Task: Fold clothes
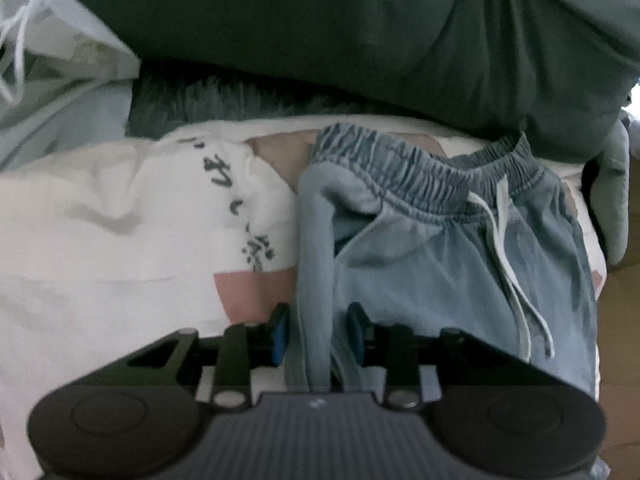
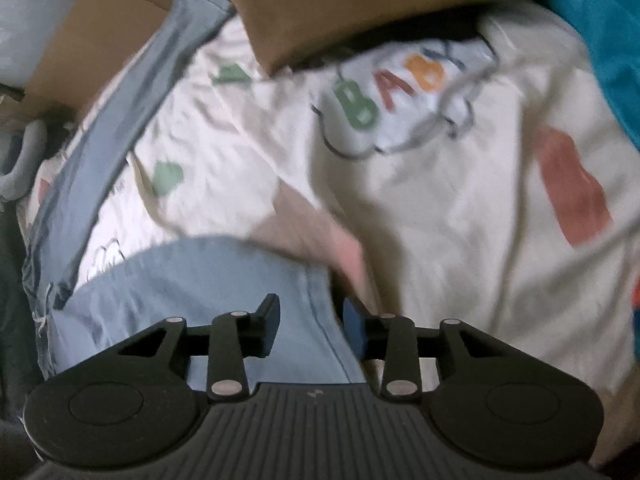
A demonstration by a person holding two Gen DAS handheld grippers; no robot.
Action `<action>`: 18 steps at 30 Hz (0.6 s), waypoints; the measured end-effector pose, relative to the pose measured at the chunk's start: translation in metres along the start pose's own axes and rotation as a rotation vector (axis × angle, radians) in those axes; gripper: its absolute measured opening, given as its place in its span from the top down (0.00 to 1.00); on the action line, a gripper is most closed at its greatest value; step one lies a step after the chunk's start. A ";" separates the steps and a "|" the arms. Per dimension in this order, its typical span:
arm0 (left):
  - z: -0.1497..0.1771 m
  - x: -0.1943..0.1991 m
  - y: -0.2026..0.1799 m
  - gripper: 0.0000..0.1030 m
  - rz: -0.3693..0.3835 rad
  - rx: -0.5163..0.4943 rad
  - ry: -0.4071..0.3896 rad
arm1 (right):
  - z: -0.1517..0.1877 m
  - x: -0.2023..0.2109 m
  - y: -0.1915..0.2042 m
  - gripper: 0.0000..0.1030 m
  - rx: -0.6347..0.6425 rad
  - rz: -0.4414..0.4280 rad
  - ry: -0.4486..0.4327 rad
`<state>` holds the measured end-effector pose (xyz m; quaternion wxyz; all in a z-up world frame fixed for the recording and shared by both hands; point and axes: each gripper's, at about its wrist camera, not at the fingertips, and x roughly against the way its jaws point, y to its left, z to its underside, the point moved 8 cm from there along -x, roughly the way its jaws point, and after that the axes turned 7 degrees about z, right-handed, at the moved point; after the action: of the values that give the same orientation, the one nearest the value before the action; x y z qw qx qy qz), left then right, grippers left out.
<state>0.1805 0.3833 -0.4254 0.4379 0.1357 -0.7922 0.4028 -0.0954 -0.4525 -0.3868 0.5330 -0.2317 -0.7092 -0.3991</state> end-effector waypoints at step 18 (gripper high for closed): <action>0.014 0.006 -0.005 0.67 -0.022 -0.002 0.012 | -0.008 -0.070 0.010 0.58 -0.034 0.016 0.027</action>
<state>0.1717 0.3704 -0.4225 0.4472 0.1415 -0.7884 0.3981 -0.0602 -0.4460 -0.4489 0.5417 -0.2410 -0.6932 -0.4097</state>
